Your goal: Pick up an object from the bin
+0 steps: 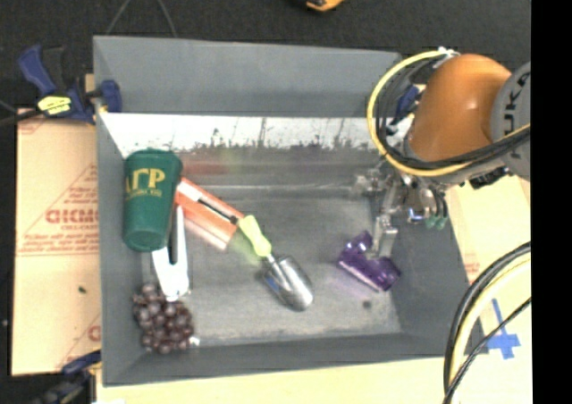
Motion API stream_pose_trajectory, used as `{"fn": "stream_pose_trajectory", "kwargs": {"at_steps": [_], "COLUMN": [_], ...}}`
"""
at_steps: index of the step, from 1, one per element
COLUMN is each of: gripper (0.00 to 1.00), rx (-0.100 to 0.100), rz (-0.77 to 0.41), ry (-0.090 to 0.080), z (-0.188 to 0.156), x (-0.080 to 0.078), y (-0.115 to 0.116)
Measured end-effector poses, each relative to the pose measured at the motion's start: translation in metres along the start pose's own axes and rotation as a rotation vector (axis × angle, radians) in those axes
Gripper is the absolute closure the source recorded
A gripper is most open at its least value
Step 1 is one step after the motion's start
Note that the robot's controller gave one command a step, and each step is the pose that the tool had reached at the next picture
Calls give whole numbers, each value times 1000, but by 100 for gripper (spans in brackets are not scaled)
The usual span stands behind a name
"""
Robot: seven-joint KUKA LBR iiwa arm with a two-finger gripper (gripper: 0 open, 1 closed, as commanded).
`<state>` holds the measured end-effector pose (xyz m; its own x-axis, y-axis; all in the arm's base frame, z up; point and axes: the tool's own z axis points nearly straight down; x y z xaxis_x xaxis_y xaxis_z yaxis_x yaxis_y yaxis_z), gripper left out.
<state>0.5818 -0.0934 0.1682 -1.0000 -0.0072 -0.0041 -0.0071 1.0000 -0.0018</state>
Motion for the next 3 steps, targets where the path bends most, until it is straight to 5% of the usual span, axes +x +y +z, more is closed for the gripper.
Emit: {"fn": "stream_pose_trajectory", "kwargs": {"at_steps": [3], "gripper": [0], "rx": [2], "rz": [-67], "ry": [-5], "z": [10], "x": [-7], "y": [2]}}
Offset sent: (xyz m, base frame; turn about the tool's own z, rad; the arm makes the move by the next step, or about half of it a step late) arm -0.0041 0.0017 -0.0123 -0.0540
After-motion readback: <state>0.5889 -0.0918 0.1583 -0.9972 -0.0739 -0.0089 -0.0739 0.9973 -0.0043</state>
